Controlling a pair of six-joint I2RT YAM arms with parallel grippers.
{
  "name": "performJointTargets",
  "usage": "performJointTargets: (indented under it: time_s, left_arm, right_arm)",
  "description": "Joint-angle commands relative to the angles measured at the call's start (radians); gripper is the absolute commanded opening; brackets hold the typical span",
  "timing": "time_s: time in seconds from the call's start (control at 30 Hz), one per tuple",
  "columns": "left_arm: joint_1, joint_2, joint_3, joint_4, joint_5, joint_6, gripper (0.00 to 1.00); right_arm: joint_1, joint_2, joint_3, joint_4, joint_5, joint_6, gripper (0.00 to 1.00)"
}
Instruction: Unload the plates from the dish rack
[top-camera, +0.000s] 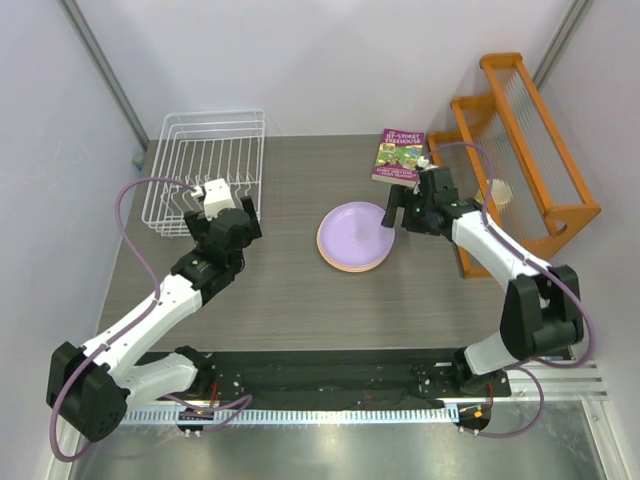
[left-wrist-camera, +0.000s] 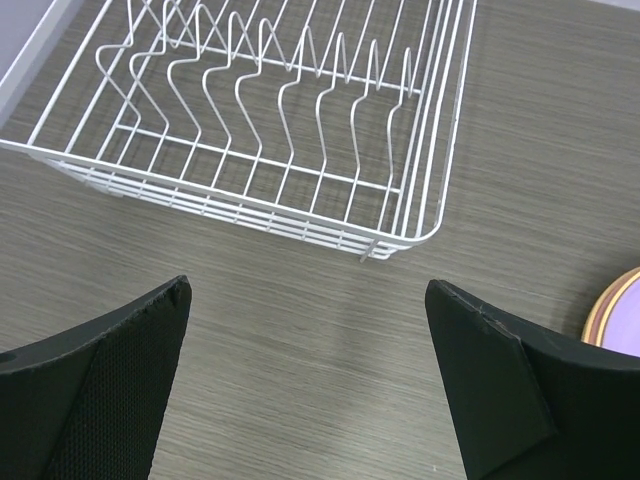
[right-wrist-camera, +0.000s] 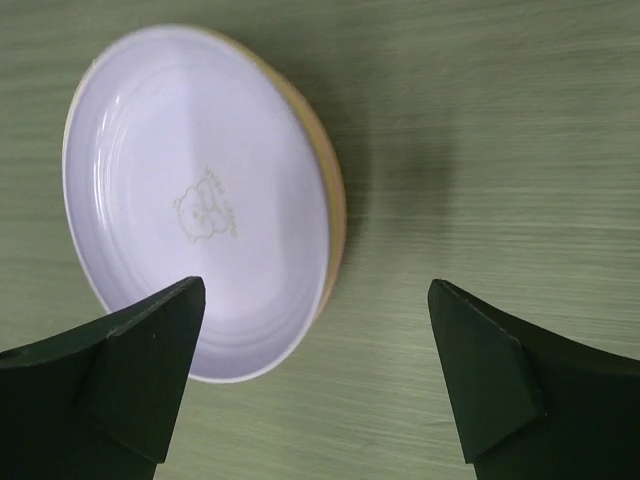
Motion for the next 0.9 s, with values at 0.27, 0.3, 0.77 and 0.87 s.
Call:
performJointTargets:
  time_s: [0.27, 0.3, 0.77, 0.87]
  left_arm:
    - [-0.001, 0.009, 0.046, 0.016, 0.013, 0.017, 1.00]
    - [-0.003, 0.009, 0.038, 0.017, 0.010, 0.014, 0.99]
    - [-0.003, 0.087, -0.039, 0.164, -0.007, 0.087, 1.00]
    - [-0.003, 0.066, -0.051, 0.172, 0.020, 0.069, 1.00]
  right_arm:
    - [-0.002, -0.357, -0.267, 0.295, 0.444, -0.194, 0.99]
    - [-0.002, -0.369, -0.333, 0.370, 0.444, -0.199, 1.00]
    - [-0.002, -0.500, -0.735, 0.860, 0.530, -0.216, 1.00]
    - [-0.002, -0.500, -0.735, 0.860, 0.519, -0.206, 1.00]
